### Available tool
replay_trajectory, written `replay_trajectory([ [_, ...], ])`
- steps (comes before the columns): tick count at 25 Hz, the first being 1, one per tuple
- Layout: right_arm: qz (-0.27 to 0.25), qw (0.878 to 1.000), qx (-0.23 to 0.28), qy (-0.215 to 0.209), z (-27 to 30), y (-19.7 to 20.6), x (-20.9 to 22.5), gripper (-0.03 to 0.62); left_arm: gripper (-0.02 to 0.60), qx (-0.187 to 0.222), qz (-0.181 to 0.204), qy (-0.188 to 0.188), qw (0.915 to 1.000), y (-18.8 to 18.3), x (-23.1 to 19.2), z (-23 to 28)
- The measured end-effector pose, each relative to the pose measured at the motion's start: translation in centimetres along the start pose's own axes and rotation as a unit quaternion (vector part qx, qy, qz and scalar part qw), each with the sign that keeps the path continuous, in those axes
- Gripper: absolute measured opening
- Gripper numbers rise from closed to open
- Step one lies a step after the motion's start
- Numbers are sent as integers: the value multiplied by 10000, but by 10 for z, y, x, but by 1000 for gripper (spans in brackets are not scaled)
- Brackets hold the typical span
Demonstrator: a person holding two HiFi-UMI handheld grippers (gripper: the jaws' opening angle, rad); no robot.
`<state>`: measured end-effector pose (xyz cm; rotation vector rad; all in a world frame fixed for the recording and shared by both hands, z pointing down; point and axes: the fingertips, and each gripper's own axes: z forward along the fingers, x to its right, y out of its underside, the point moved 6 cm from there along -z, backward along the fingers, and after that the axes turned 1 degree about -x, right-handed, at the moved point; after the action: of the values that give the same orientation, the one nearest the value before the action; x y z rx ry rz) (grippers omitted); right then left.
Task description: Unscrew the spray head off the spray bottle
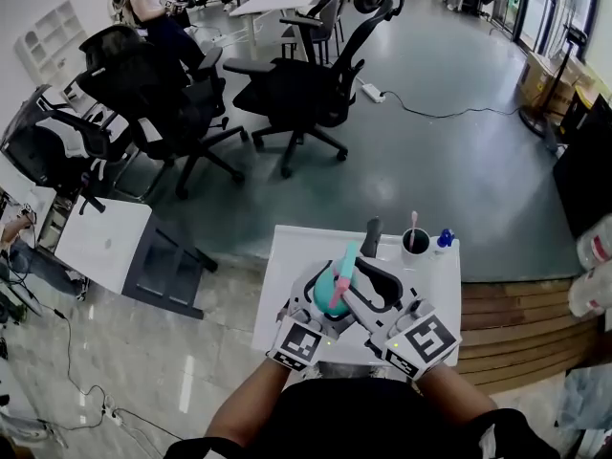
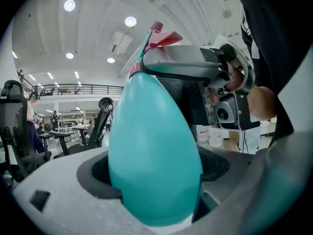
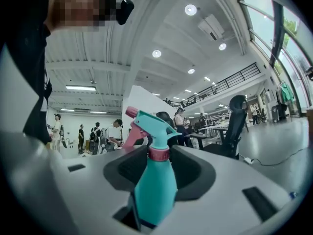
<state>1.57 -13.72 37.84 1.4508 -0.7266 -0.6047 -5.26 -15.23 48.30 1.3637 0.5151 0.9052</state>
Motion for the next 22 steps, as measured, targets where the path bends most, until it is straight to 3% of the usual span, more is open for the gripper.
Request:
replay_trajectory([
  [6, 63, 9997, 61, -214, -5, -5, -2, 132, 453, 96, 21, 176, 9998, -5, 3, -2],
  [12, -219, 9899, 110, -1396, -17, -14, -6, 129, 453, 474, 39, 1094, 9929, -17, 16, -14],
  [17, -141, 9611, -121, -2755, -31, -21, -12, 129, 453, 862, 1, 2097, 9740, -35, 35, -25],
  [22, -202, 9082, -248, -4172, -42, -32, -17, 129, 453, 888, 216, 3235, 9418, -48, 58, -38],
])
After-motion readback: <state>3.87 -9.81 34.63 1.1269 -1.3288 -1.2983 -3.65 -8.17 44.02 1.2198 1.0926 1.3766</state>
